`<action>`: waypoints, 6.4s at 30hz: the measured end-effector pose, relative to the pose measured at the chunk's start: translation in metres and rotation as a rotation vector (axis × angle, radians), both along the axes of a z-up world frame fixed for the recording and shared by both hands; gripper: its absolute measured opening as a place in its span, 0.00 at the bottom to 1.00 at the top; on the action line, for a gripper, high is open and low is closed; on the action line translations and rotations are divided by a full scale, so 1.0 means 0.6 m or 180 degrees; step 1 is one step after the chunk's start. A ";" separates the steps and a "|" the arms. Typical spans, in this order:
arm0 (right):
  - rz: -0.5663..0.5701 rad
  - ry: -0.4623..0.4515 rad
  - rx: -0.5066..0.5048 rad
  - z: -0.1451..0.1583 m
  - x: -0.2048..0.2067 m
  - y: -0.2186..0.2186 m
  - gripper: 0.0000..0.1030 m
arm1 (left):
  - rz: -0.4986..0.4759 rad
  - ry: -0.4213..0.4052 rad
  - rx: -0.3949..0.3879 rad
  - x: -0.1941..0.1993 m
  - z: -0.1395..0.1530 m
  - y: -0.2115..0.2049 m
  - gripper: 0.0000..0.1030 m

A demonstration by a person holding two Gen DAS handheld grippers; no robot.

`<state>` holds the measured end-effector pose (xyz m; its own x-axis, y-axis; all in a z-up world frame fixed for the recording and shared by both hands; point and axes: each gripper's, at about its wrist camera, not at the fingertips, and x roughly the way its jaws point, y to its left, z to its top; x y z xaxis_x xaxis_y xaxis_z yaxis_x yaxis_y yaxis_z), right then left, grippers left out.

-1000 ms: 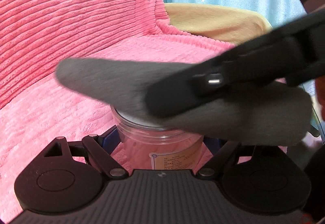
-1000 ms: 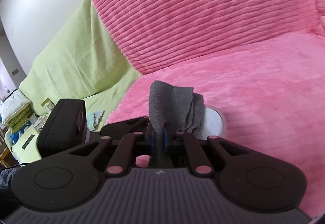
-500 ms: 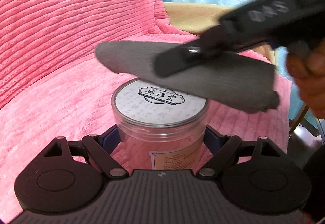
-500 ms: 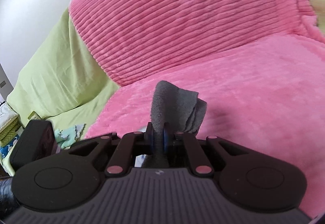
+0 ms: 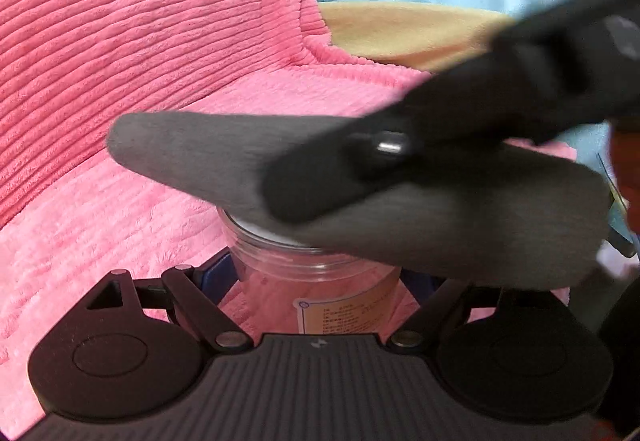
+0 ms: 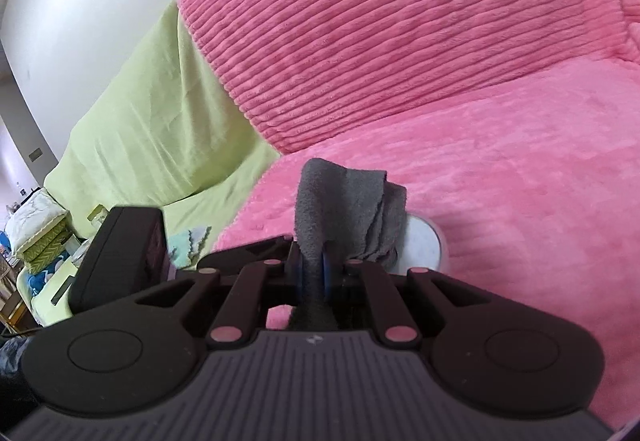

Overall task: Clean container
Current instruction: 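Wipe the cloth across the jar lid with the right gripper, then tilt the held jar with the left gripper to expose its base, then wipe the cloth over the jar base with the right gripper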

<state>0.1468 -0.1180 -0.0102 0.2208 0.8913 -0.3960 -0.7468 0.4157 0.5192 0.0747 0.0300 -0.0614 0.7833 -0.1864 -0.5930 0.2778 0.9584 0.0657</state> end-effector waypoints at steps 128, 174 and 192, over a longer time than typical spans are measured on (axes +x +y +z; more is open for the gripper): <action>-0.0503 -0.0332 -0.0043 -0.010 -0.025 -0.050 0.06 | -0.0179 -0.0040 0.0321 0.015 -0.015 -0.040 0.84; -0.0376 -0.0345 -0.0229 0.010 -0.005 -0.027 0.06 | -0.0434 -0.0102 0.0825 -0.007 -0.022 -0.055 0.82; -0.0445 -0.0357 -0.0331 0.011 -0.002 -0.035 0.06 | -0.0416 -0.0047 0.0308 0.027 0.000 -0.033 0.82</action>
<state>0.1457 -0.1389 -0.0037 0.3876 0.8045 -0.4501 -0.7288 0.5664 0.3848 0.0911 0.0103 -0.0612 0.7648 -0.2298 -0.6018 0.3981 0.9031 0.1610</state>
